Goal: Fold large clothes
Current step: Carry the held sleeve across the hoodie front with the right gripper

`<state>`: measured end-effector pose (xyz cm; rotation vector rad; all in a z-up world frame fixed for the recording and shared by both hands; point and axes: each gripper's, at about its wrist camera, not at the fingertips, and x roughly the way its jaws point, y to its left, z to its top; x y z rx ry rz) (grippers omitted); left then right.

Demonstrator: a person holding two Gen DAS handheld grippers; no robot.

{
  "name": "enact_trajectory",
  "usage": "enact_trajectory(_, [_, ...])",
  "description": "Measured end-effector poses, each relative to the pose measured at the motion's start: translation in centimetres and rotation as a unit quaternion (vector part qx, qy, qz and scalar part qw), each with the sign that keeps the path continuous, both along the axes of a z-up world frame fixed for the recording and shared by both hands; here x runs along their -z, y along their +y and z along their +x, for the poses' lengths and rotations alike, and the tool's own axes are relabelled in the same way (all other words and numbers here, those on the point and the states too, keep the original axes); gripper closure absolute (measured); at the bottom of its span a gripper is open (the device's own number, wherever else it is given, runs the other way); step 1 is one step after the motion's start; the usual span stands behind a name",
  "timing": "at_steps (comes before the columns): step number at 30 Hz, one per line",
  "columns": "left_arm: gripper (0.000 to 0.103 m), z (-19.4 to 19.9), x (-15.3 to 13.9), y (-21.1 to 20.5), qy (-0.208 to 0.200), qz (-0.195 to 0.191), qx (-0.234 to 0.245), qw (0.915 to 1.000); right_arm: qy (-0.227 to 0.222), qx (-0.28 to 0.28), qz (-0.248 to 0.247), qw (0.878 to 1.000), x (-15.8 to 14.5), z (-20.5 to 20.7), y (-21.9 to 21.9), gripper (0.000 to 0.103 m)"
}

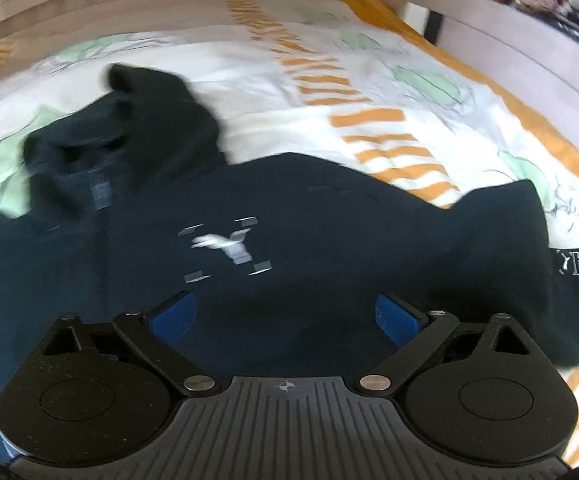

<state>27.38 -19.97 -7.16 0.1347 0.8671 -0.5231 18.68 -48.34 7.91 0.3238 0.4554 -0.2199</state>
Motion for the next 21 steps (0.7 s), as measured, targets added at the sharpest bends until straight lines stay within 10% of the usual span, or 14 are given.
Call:
enact_trajectory(4, [0.005,-1.0,-1.5,4.7,-0.019,0.011,-0.015,0.9997,0.006,-0.034,0.003,0.999,0.1,2.1,2.5,0.087])
enact_trajectory(8, [0.005,-2.0,-2.2,9.0,-0.036,0.020,-0.045,0.9982,0.058,-0.009,0.017,0.998,3.0,1.6,1.6,0.043])
enact_trajectory(21, [0.005,-5.1,-1.1,12.6,-0.017,0.005,-0.061,0.9980,0.139,0.192,0.061,0.969,9.2,-8.8,-6.3,0.039])
